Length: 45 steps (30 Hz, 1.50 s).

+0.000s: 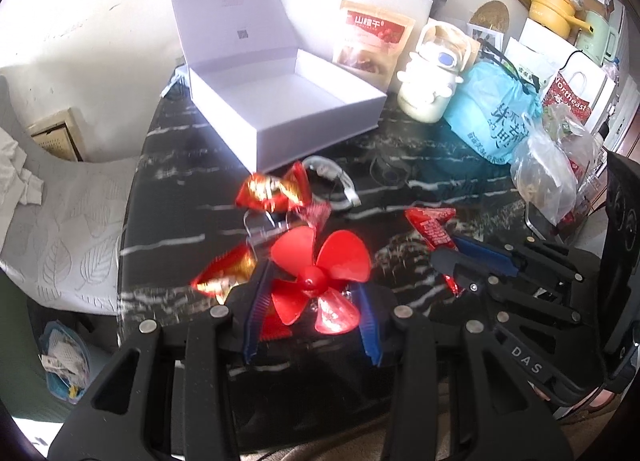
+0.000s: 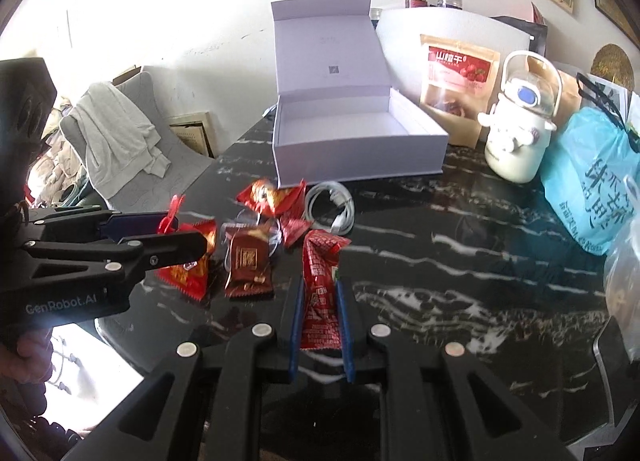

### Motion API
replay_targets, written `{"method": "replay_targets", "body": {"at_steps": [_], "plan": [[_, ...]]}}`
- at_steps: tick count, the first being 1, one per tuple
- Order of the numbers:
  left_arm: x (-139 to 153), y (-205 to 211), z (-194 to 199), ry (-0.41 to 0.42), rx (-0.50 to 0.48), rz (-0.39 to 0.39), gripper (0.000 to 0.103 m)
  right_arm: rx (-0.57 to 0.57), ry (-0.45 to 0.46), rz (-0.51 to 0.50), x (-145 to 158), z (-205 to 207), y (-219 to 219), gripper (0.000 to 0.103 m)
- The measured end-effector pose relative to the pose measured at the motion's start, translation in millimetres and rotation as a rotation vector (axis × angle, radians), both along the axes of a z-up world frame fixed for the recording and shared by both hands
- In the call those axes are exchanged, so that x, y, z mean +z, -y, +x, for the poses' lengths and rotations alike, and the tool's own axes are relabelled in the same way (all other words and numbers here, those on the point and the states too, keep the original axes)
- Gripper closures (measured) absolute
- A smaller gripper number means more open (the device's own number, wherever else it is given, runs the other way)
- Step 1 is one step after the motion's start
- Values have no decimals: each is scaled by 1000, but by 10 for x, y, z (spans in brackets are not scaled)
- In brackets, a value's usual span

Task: Organize objects
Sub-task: 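Grasp the red fan with the left tool while the right tool grasps a red candy, then carry the red fan and red candy with both tools into the white box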

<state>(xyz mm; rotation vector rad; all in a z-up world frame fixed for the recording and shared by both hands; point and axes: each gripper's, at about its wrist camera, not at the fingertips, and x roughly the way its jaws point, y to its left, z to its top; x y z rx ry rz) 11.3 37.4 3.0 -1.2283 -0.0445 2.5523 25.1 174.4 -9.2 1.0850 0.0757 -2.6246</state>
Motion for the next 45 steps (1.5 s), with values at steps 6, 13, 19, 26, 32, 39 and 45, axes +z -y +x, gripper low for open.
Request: {"method": "replay_targets", "body": {"at_steps": [6, 13, 19, 26, 32, 39, 45], "plan": [[57, 14, -212, -8, -3, -3, 65, 5, -8, 0, 80, -193, 11, 88], [56, 33, -458, 3, 4, 2, 65, 27, -10, 11, 143, -411, 45, 88], [79, 30, -661, 5, 6, -7, 65, 46, -13, 18, 211, -616, 77, 88], [97, 29, -951, 7, 13, -17, 65, 80, -13, 20, 265, -884, 110, 88], [109, 21, -1192, 14, 27, -18, 65, 111, -7, 23, 296, -1155, 143, 88], [159, 2, -1479, 3, 37, -34, 65, 133, -2, 18, 306, -1486, 134, 88], [188, -42, -1728, -8, 43, -48, 65, 123, 0, 27, 286, -1752, 60, 88]]}}
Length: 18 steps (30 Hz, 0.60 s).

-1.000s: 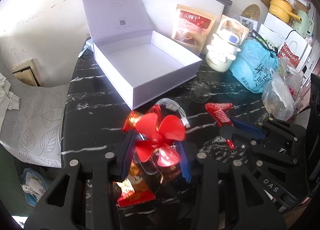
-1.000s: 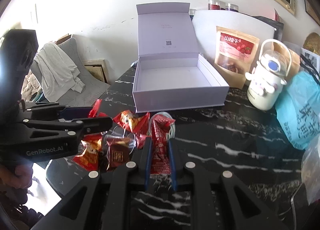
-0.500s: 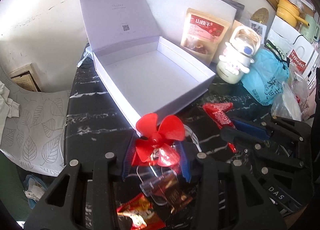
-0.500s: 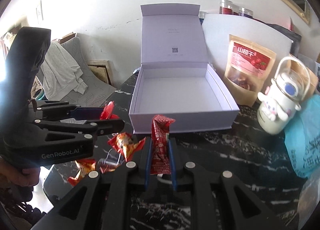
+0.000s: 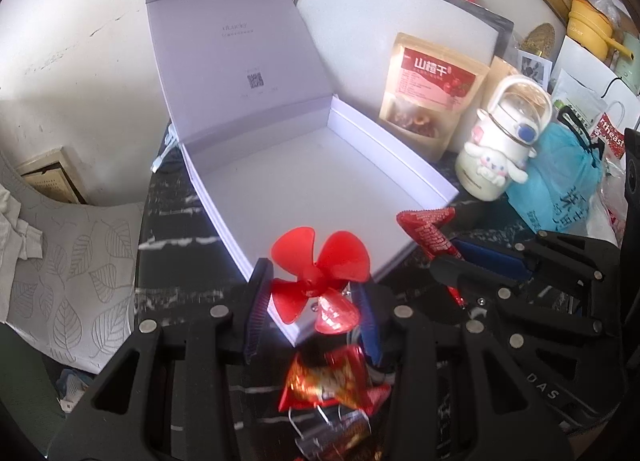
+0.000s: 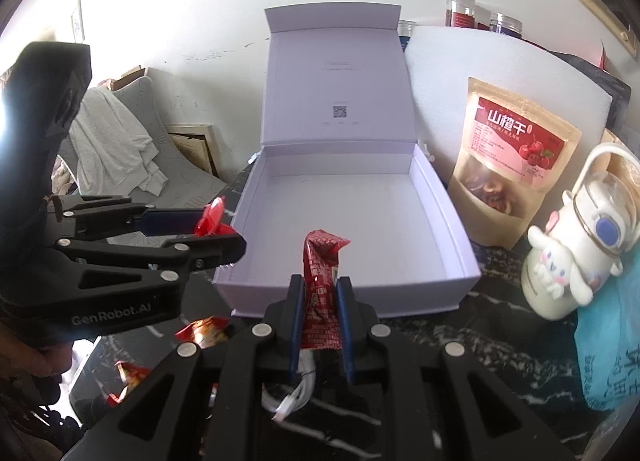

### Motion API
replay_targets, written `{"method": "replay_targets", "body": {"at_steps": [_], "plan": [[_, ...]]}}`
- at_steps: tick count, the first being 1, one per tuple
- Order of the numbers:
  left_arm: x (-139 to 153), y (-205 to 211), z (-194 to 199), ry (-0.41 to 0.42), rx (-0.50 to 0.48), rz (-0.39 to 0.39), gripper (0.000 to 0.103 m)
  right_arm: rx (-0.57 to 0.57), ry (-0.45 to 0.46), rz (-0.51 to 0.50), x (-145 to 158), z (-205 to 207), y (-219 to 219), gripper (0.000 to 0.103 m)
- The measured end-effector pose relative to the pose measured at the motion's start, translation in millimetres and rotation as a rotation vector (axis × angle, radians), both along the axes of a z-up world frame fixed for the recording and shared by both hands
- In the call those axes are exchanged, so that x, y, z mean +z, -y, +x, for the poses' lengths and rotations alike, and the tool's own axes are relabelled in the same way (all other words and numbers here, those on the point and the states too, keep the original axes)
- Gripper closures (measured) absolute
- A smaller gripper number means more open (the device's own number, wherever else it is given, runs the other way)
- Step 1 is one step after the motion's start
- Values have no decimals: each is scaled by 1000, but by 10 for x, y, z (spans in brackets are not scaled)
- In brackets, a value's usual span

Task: Organize objects
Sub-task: 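Carry the red fan and red candy with both tools into the white box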

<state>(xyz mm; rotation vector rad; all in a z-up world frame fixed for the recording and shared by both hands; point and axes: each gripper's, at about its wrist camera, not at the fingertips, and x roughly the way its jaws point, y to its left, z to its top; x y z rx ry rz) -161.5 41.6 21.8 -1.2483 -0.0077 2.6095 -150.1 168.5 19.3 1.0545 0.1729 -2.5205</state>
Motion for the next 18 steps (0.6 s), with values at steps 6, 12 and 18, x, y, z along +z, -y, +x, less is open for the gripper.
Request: {"method": "replay_targets", "body": {"at_steps": [6, 12, 18], "plan": [[41, -33, -230, -27, -5, -29, 65, -5, -10, 17, 2, -239, -69, 88], [75, -78, -432, -69, -17, -96, 65, 0, -8, 32, -7, -464, -50, 88], [104, -77, -637, -87, -10, -133, 65, -4, -9, 31, 9, -696, -34, 88]]}}
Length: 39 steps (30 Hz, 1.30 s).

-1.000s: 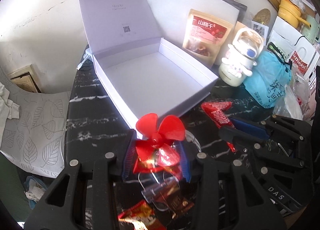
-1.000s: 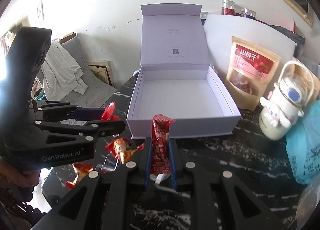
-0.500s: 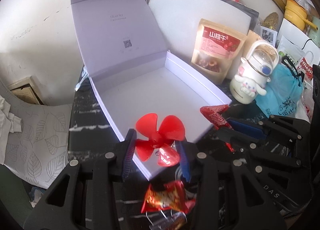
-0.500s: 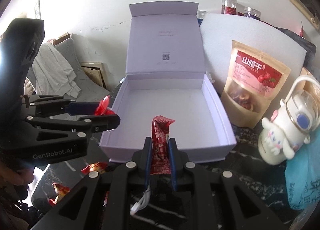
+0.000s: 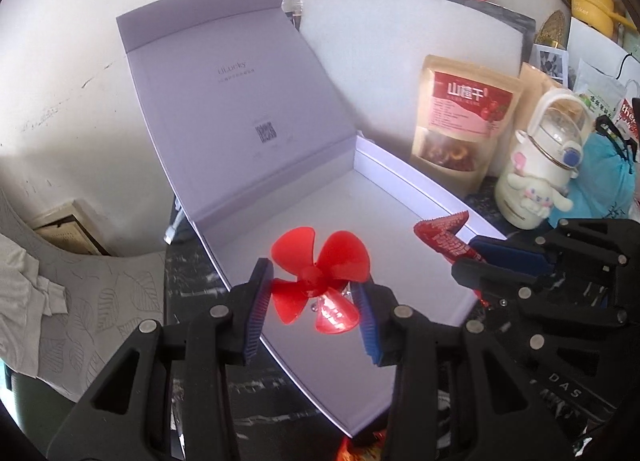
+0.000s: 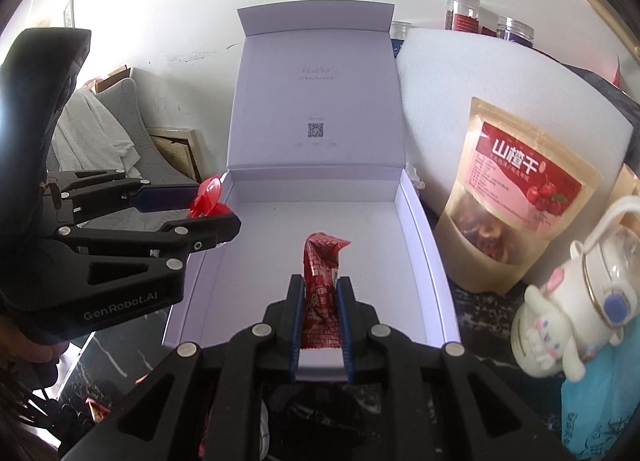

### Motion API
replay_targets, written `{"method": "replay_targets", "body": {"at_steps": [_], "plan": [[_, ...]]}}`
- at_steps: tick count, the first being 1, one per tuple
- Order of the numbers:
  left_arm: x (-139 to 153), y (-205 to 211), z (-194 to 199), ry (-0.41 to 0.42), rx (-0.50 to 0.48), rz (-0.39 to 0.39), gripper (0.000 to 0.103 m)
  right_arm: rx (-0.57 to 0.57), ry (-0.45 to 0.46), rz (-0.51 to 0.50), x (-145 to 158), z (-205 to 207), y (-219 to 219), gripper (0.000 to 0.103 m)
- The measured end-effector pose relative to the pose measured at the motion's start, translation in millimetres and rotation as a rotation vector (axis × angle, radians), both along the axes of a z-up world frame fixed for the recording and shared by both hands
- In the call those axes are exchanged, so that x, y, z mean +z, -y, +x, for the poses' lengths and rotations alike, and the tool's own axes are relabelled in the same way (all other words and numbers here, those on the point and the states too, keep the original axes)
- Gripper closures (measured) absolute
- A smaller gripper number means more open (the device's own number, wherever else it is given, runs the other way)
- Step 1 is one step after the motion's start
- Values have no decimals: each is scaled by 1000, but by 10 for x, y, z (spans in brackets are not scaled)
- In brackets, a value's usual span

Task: Organize objects
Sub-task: 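Carry the red fan and red candy with both tools into the white box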

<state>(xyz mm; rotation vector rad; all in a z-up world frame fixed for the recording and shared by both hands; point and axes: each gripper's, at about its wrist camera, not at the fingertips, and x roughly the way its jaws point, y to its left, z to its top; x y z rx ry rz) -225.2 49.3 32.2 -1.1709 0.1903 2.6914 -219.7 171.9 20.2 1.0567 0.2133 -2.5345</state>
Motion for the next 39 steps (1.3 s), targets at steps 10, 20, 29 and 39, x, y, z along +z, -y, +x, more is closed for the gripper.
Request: {"method": "replay_targets", "body": {"at_steps": [10, 20, 29, 39], "plan": [[-11, -15, -349, 5, 15, -34, 65, 0, -5, 14, 45, -347, 35, 88], [-187, -92, -689, 31, 18, -81, 64, 7, -17, 69, -4, -633, 74, 88], [-373, -146, -987, 55, 30, -142, 64, -9, 2, 88, -100, -902, 112, 88], [-661, -205, -1256, 112, 34, -212, 64, -39, 60, 92, -293, -1193, 88, 88]]}}
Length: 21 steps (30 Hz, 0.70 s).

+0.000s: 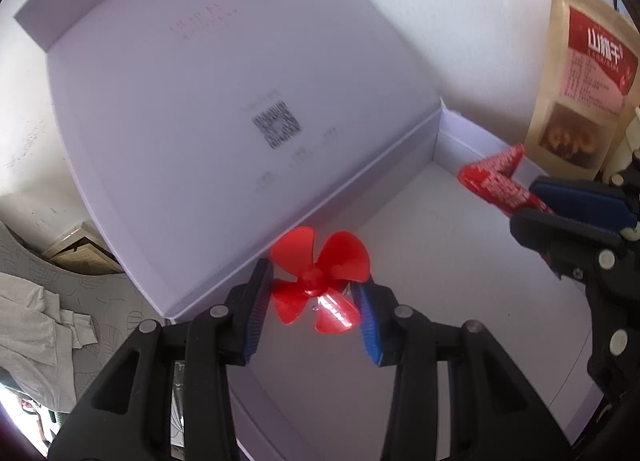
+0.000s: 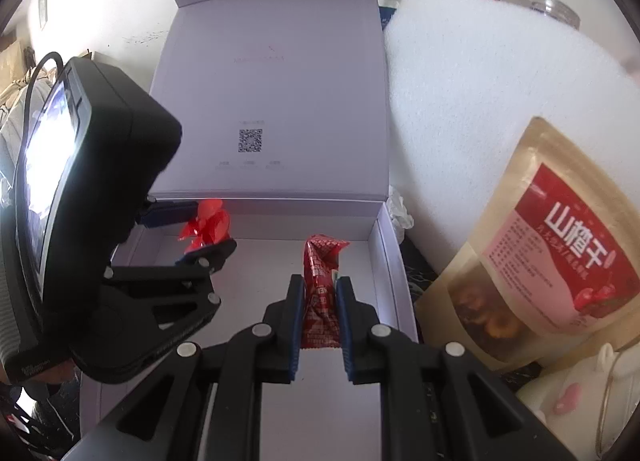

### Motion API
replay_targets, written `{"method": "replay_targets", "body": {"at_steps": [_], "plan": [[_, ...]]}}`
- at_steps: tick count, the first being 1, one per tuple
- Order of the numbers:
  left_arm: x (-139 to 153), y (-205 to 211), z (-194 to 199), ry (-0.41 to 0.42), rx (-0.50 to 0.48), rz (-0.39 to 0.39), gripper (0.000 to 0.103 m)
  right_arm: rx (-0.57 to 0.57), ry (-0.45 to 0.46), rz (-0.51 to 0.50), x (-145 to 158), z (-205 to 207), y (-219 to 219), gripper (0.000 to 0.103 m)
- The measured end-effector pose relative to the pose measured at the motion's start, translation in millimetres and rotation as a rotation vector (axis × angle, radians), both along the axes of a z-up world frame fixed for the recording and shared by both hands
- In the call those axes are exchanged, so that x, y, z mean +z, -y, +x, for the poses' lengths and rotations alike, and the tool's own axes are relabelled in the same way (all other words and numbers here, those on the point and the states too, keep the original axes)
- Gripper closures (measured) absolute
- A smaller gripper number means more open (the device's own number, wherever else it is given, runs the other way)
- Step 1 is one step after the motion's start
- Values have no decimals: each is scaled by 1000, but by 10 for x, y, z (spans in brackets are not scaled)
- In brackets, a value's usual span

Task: Organize objects
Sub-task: 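Carry the red fan and red candy with both tools into the white box, then open the left tool to drop the fan while the right tool releases the candy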

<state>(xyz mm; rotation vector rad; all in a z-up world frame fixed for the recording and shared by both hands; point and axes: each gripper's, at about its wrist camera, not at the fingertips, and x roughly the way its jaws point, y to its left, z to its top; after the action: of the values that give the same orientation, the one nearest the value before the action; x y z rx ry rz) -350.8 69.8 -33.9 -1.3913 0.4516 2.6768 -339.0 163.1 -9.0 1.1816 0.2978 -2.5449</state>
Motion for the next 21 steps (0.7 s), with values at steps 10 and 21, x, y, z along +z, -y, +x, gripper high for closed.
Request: {"method": "replay_targets", "body": {"at_steps": [10, 21], "plan": [[-84, -50, -39, 40, 13, -1, 64, 0, 41, 8, -169, -63, 1, 88], [8, -50, 19, 44, 58, 20, 61, 10, 21, 46, -73, 93, 27, 84]]}}
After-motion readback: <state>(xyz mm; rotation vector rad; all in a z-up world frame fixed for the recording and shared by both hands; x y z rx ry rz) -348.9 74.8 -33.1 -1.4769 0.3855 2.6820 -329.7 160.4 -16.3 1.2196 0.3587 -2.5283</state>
